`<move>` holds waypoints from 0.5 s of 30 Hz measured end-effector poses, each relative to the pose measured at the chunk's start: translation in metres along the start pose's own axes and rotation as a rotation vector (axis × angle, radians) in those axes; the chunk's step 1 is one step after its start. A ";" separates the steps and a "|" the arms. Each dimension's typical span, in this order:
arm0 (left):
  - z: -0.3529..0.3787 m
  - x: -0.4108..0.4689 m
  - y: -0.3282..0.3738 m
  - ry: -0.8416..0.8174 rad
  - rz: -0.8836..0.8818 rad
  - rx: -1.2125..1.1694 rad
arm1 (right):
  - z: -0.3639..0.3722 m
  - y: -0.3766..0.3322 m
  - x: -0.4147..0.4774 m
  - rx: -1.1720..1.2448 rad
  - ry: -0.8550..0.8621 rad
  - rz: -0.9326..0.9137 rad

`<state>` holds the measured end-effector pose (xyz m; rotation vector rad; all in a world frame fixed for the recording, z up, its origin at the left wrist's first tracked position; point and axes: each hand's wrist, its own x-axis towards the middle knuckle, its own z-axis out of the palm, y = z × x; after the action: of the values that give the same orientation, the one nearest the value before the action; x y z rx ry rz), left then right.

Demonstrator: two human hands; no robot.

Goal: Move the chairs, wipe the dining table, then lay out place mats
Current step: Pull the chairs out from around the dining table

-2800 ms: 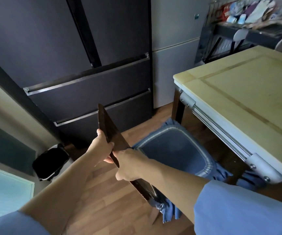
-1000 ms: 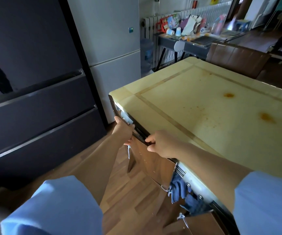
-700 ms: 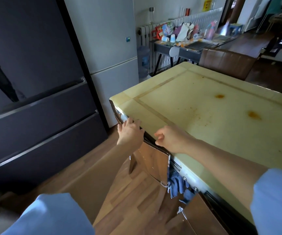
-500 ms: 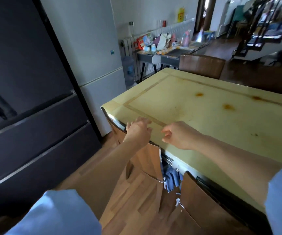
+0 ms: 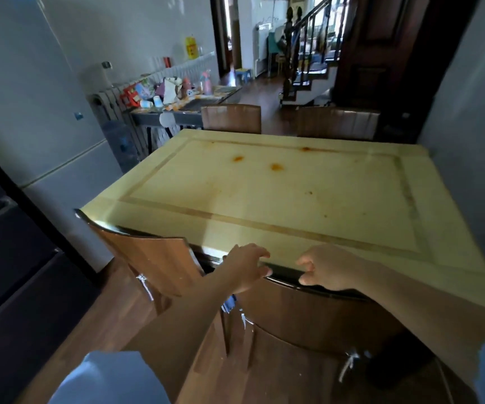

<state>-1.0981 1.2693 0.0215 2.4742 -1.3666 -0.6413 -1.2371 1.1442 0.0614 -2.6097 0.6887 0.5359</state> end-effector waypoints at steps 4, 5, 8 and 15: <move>0.020 0.011 0.020 -0.029 -0.004 -0.052 | 0.006 0.035 -0.013 0.024 -0.054 0.044; 0.022 0.014 0.024 -0.032 -0.007 -0.077 | 0.007 0.043 -0.014 0.033 -0.053 0.046; 0.033 0.028 0.038 -0.067 -0.023 -0.138 | 0.008 0.067 -0.017 0.048 -0.063 0.060; 0.052 0.038 0.051 -0.211 0.028 -0.216 | 0.027 0.089 -0.017 0.027 -0.124 0.031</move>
<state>-1.1433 1.2104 -0.0125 2.2648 -1.3204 -1.0117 -1.3045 1.0916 0.0222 -2.5197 0.6930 0.6861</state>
